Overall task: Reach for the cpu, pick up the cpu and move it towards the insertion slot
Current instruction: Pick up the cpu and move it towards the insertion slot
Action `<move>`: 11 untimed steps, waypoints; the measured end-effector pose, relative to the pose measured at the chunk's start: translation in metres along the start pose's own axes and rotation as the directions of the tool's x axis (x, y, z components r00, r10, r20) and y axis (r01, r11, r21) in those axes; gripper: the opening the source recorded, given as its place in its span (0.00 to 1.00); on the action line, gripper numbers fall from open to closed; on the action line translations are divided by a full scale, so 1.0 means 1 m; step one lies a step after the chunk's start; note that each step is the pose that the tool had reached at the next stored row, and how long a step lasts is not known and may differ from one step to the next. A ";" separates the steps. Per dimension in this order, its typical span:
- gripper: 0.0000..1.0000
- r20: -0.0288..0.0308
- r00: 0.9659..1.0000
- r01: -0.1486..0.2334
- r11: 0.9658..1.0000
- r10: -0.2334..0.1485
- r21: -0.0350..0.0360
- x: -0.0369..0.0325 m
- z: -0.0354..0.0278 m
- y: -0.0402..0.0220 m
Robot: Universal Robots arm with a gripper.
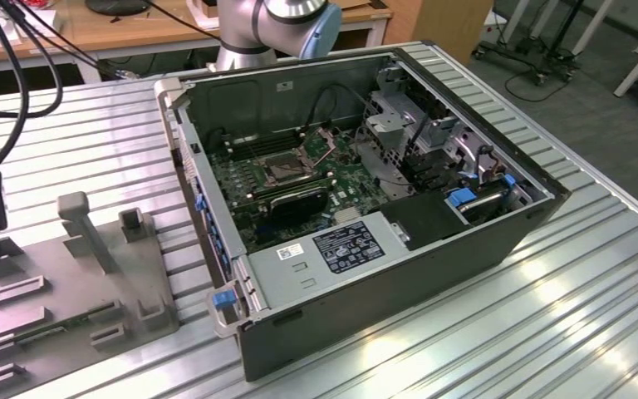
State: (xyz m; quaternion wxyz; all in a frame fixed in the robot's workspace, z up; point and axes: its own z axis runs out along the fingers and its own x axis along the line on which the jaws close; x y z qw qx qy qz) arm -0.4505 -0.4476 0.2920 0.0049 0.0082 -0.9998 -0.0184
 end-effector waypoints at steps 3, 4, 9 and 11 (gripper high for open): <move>0.55 0.000 1.000 0.000 1.000 0.000 0.000 0.0000 -0.0017 0.0001; 0.55 0.000 1.000 0.000 1.000 0.000 0.000 0.0000 -0.0016 0.0001; 0.55 0.000 1.000 0.000 1.000 0.000 0.000 0.0000 -0.0018 0.0001; 0.55 0.000 1.000 0.000 1.000 0.000 0.000 0.0000 -0.0023 0.0001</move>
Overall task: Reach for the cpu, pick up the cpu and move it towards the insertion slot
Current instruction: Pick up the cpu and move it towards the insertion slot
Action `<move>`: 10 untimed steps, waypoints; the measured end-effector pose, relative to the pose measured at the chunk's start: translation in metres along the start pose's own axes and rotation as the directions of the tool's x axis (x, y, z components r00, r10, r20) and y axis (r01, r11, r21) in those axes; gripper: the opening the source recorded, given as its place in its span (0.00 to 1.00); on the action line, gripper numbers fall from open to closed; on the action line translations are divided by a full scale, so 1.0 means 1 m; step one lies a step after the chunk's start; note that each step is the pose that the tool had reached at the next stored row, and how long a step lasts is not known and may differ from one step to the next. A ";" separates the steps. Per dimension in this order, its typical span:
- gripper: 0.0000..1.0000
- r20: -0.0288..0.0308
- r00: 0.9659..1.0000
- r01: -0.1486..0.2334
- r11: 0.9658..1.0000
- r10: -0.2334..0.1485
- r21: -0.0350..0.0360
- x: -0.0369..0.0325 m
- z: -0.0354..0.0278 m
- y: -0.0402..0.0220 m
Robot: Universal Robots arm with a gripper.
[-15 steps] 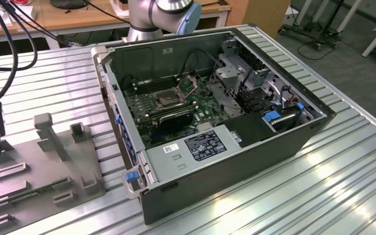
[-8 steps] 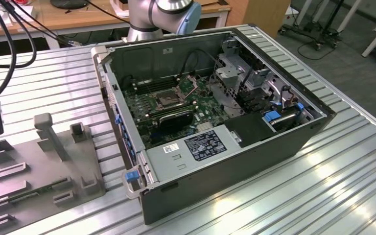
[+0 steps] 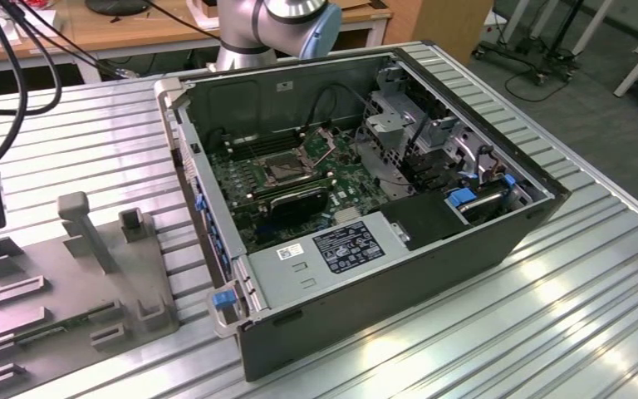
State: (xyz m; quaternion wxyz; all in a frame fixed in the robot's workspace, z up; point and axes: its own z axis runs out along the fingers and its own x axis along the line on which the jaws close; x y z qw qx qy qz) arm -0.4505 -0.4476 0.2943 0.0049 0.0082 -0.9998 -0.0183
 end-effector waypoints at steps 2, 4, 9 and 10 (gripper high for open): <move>0.55 0.000 1.000 0.000 1.000 0.000 0.000 0.0000 -0.0014 0.0001; 0.55 0.000 1.000 0.000 1.000 0.000 0.000 0.0000 -0.0028 0.0001; 0.55 0.000 1.000 0.000 1.000 0.000 0.000 0.0001 -0.0078 0.0003; 0.55 0.000 1.000 0.000 1.000 0.000 0.000 0.0001 -0.0088 0.0003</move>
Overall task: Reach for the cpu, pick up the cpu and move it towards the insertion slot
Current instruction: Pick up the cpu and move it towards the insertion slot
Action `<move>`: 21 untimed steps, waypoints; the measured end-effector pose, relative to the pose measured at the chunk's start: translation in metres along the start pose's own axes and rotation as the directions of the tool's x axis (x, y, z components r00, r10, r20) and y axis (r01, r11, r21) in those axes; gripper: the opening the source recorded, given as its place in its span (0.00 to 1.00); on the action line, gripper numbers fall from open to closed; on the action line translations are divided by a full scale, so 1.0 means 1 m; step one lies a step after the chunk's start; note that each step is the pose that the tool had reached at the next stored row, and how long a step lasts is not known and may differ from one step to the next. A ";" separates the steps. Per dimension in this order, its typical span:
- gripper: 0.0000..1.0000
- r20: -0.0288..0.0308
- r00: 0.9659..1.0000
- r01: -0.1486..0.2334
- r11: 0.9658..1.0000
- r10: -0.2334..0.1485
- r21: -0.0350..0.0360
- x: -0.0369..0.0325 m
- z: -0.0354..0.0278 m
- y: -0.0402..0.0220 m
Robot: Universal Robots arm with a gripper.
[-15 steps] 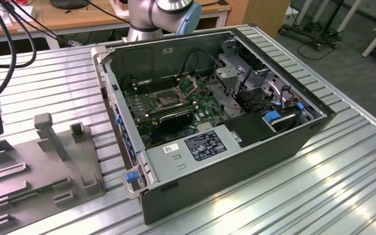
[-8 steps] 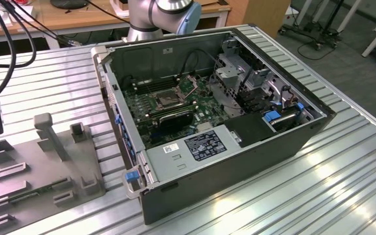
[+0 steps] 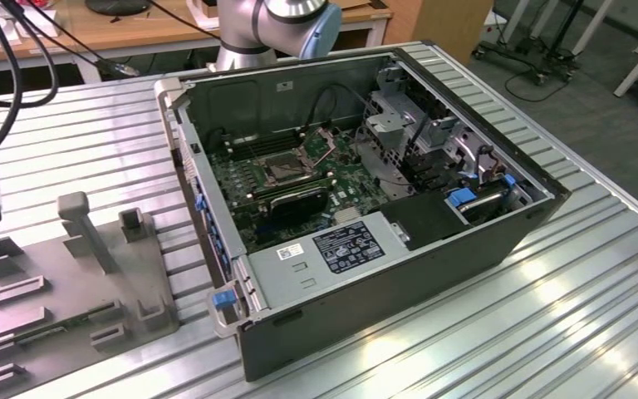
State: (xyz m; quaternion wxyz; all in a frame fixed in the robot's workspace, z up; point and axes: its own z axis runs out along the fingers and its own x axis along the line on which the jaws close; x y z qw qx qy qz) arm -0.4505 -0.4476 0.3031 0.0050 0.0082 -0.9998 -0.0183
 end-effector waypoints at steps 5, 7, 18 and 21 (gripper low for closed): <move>0.55 0.000 1.000 0.000 1.000 0.000 0.000 0.0000 -0.0006 0.0000; 0.55 0.000 1.000 0.000 1.000 0.000 0.000 -0.0001 -0.0007 0.0000; 0.55 0.000 1.000 0.000 1.000 0.000 0.000 -0.0001 -0.0067 0.0002; 0.55 0.000 1.000 0.000 1.000 0.000 0.000 -0.0001 -0.0089 0.0003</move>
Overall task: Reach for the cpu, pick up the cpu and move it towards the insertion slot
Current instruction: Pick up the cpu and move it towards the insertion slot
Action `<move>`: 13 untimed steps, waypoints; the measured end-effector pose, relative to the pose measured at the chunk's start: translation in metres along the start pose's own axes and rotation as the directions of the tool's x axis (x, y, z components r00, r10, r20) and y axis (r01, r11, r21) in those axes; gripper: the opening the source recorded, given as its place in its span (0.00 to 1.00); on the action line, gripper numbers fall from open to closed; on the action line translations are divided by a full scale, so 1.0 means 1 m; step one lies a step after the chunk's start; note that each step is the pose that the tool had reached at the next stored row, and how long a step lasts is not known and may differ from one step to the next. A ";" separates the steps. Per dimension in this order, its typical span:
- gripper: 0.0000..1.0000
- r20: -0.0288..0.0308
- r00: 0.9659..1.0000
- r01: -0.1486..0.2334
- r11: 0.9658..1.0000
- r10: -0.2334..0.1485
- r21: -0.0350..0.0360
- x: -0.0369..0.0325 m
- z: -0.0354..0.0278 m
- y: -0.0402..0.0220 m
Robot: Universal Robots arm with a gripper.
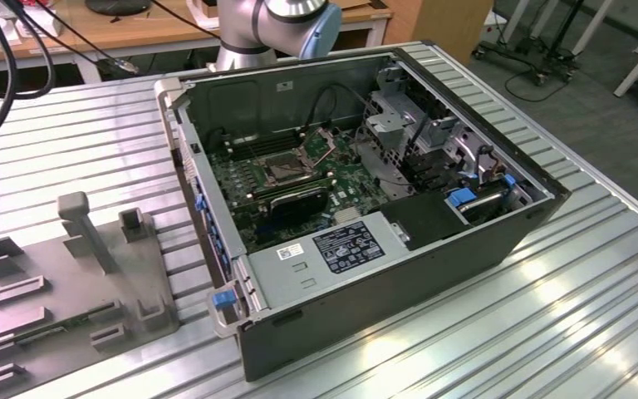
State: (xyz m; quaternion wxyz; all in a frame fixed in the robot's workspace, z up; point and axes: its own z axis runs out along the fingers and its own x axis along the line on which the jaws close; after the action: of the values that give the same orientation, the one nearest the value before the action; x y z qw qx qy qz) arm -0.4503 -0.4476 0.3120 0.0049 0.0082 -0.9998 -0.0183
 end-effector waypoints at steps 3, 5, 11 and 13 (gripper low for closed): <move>0.55 0.000 1.000 0.000 1.000 0.000 0.000 0.0000 -0.0017 0.0001; 0.55 0.000 1.000 0.000 1.000 0.000 0.000 0.0000 -0.0027 0.0001; 0.55 0.000 1.000 0.000 1.000 0.000 0.000 0.0000 -0.0056 0.0002; 0.55 0.000 1.000 0.000 1.000 0.000 0.000 0.0000 -0.0060 0.0002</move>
State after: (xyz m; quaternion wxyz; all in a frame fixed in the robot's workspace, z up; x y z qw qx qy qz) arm -0.4503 -0.4476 0.3180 0.0049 0.0082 -0.9998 -0.0184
